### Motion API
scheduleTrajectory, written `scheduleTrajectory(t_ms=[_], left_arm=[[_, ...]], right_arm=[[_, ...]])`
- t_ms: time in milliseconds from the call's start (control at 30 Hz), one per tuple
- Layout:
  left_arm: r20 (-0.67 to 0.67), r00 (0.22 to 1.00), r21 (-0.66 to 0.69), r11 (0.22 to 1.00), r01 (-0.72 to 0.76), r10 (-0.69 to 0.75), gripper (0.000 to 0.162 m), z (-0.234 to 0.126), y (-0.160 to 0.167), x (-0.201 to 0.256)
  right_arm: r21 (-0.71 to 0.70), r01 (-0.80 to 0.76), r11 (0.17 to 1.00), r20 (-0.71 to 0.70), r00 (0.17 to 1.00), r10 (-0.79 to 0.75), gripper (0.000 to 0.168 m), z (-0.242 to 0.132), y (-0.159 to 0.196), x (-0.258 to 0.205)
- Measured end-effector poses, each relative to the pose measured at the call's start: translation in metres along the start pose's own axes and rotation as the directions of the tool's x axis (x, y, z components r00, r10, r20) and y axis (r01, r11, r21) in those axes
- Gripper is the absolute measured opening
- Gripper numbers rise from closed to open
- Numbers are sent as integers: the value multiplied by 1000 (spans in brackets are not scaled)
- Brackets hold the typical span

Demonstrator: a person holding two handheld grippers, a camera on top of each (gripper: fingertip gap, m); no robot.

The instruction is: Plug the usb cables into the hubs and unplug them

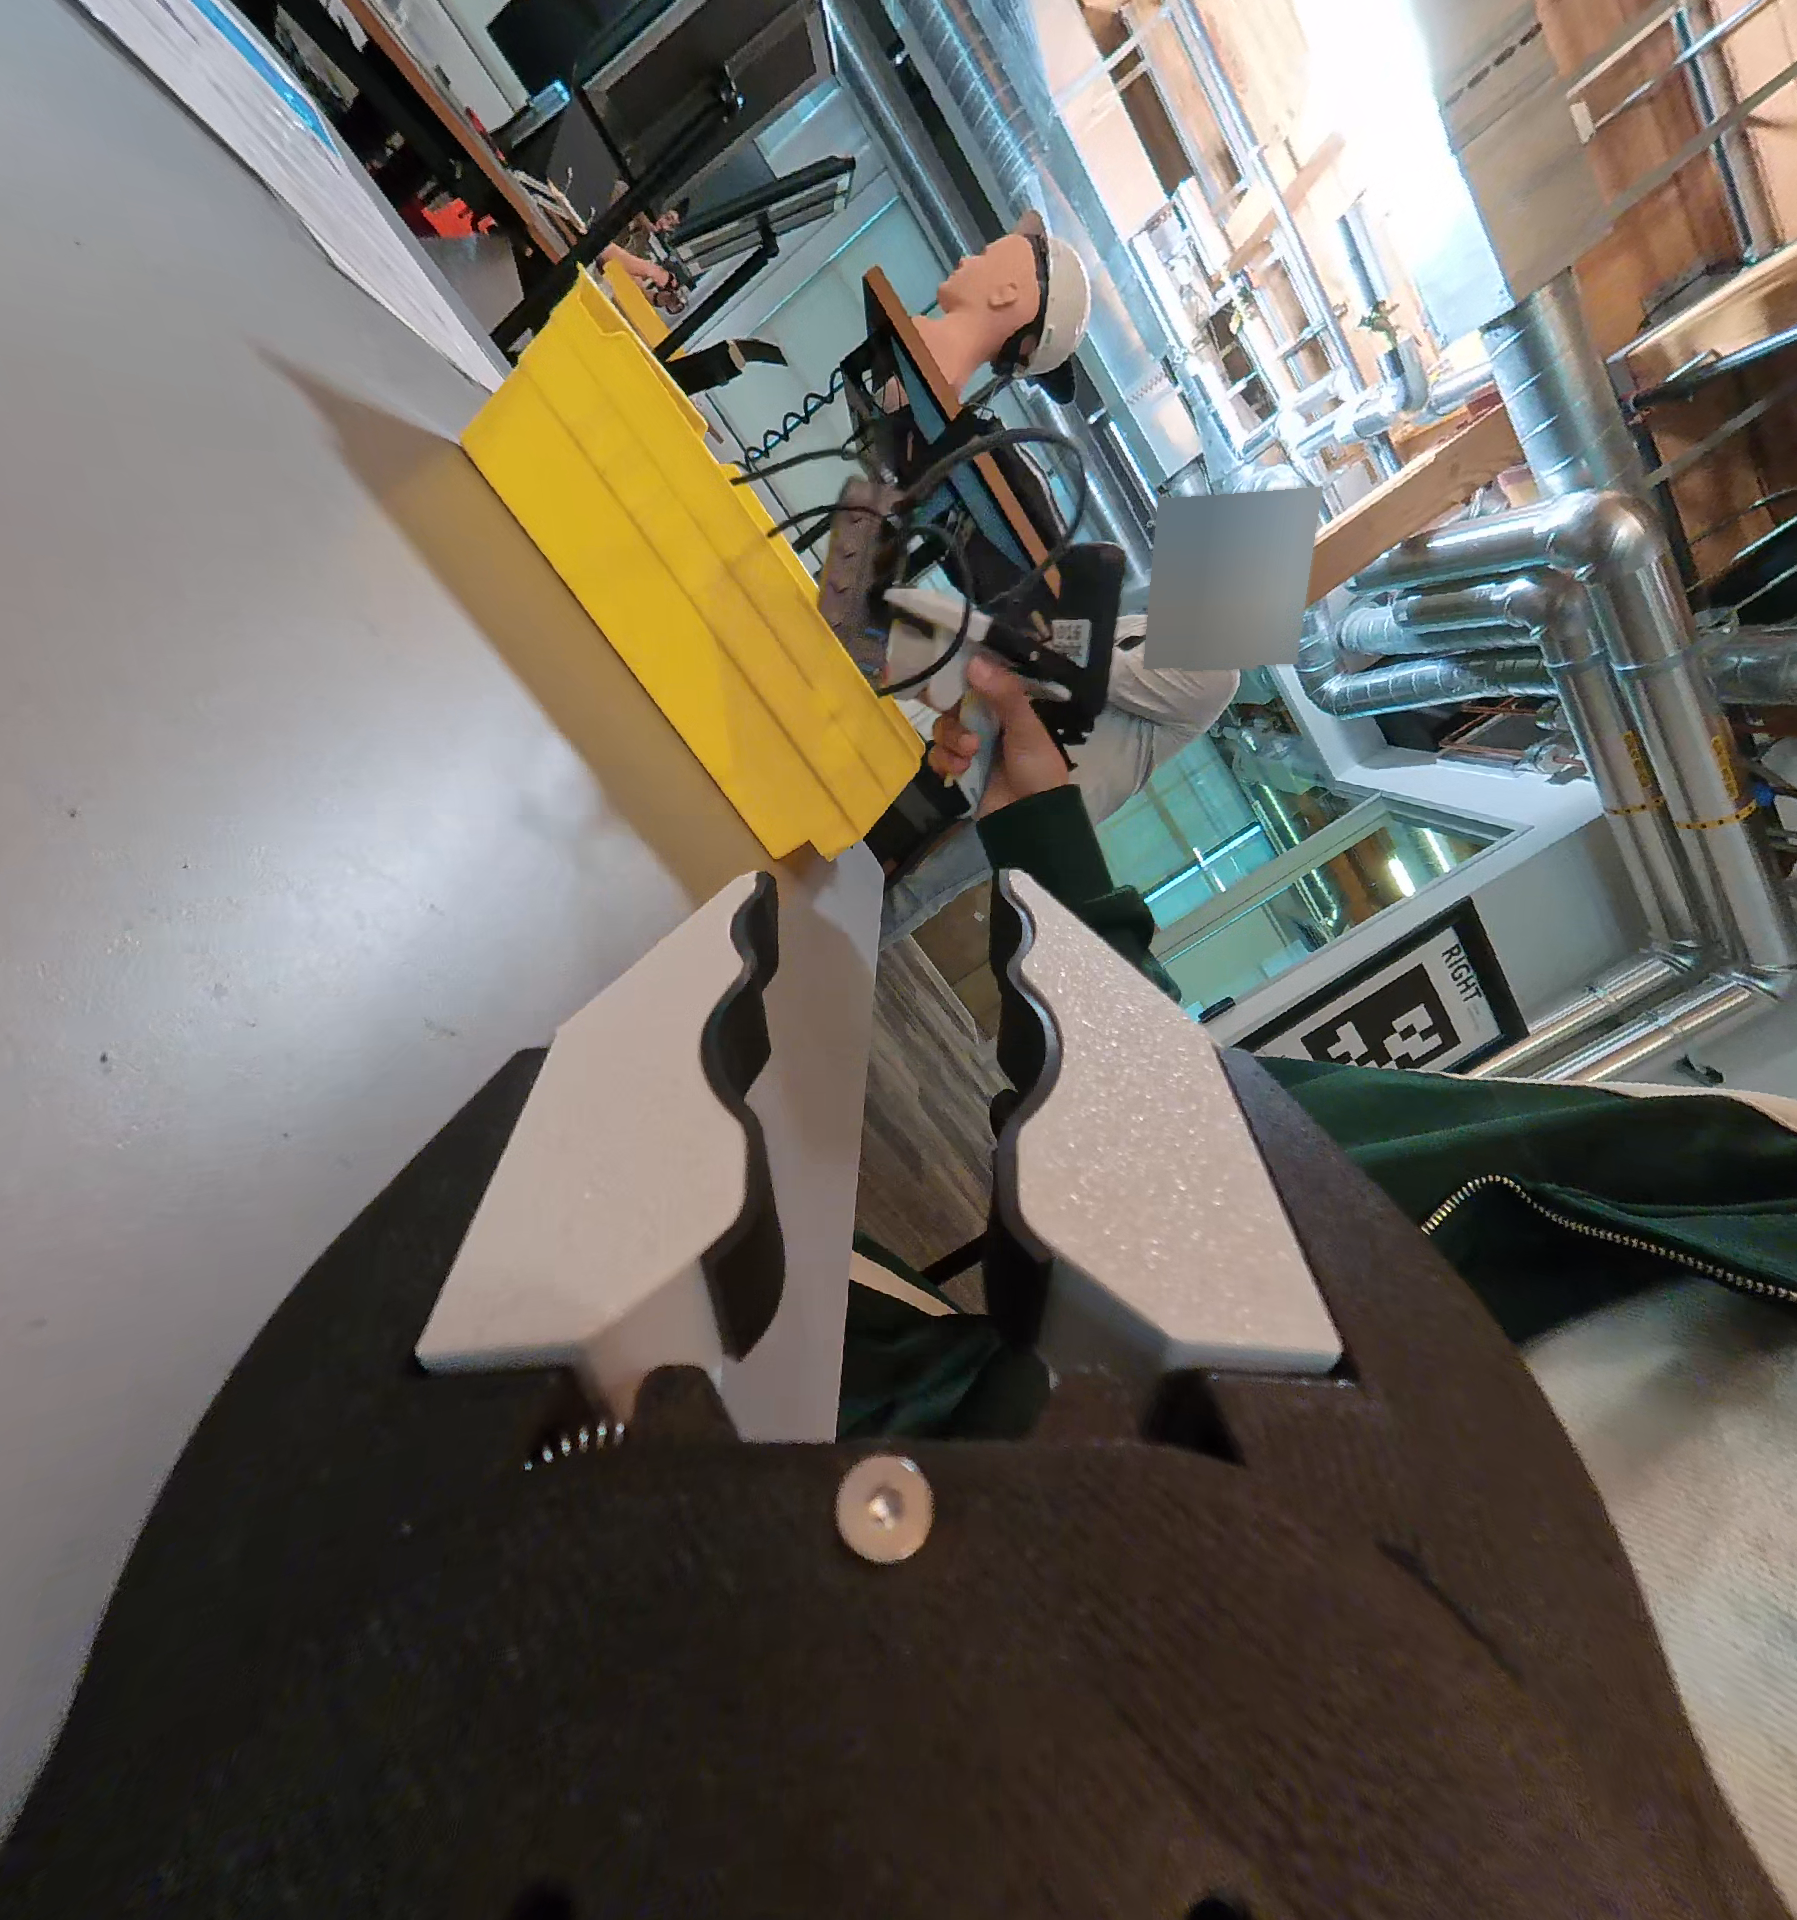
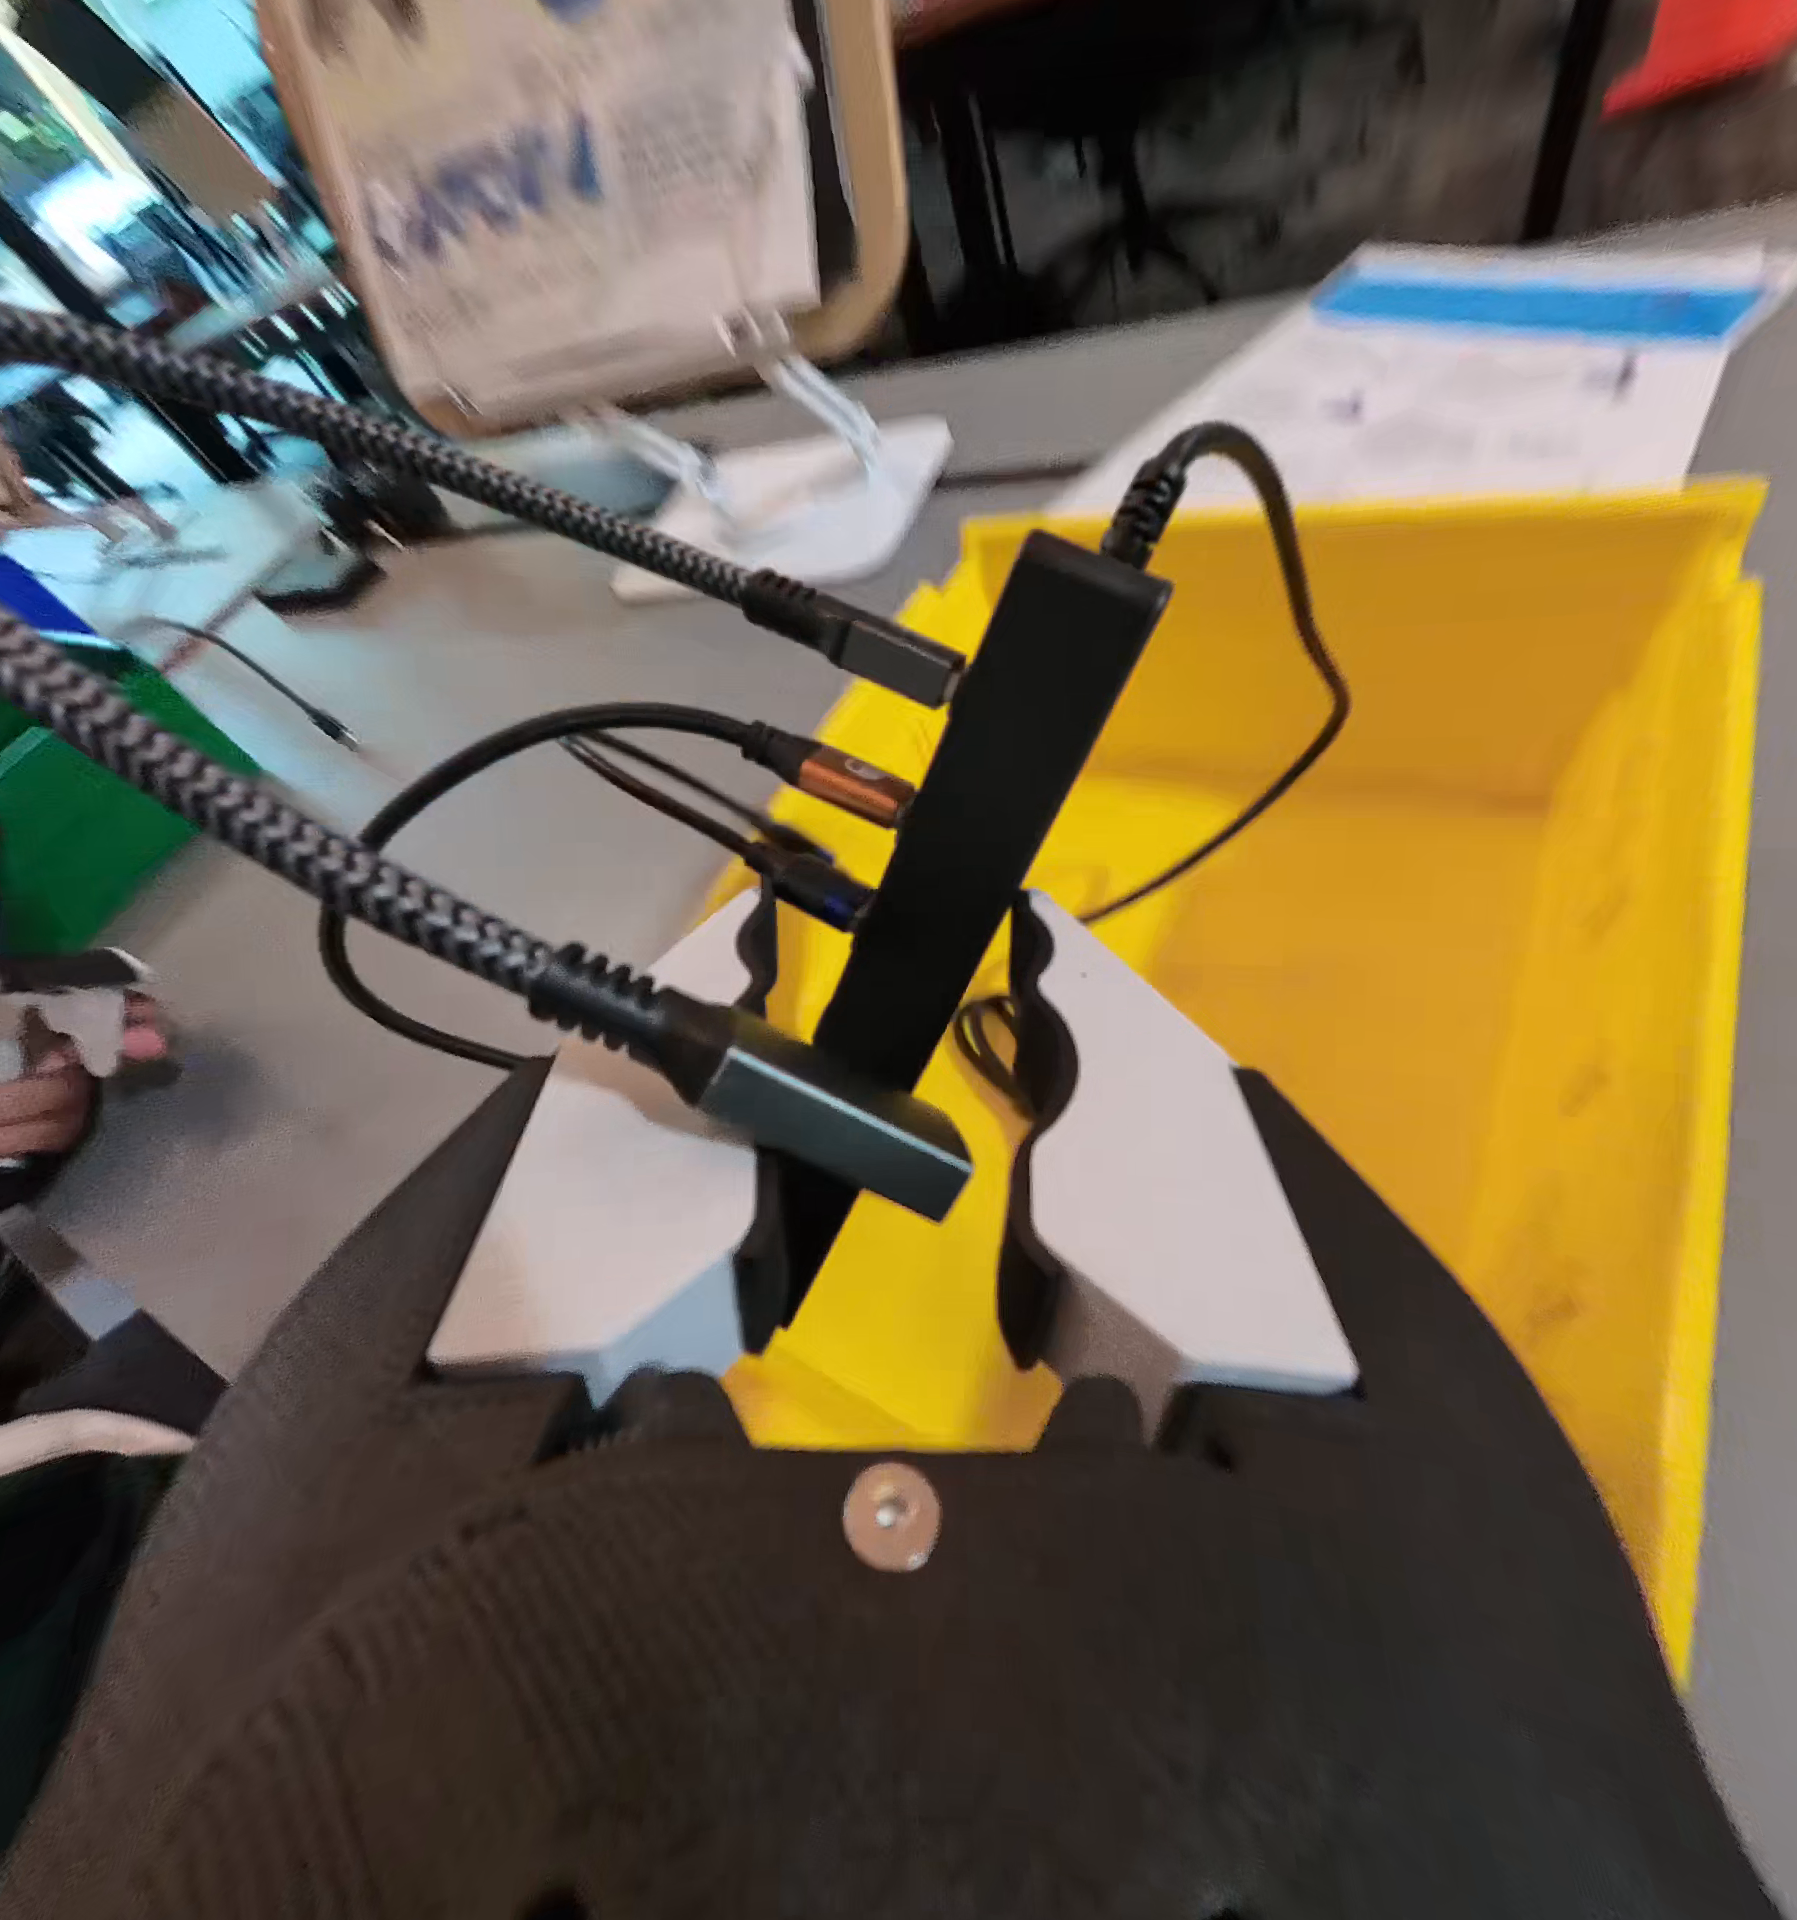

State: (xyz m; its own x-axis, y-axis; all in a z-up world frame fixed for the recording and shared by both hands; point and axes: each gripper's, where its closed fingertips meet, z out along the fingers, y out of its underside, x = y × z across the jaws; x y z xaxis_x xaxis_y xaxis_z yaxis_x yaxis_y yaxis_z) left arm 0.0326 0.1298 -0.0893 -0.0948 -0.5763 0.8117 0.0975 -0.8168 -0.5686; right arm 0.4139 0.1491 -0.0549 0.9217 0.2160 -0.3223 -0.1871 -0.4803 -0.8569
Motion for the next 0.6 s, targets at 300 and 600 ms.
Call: scheduleTrajectory(t_ms=[300,600], left_arm=[[13,999,-5,999,-38,38,40,0,-1,0],[5,1000,-6,1000,-10,10,40,0,0,-1]], right_arm=[[21,-150,988,-120,981,152,60,5,11,35],[120,-22,993,-289,956,56,64,-15,-13,47]])
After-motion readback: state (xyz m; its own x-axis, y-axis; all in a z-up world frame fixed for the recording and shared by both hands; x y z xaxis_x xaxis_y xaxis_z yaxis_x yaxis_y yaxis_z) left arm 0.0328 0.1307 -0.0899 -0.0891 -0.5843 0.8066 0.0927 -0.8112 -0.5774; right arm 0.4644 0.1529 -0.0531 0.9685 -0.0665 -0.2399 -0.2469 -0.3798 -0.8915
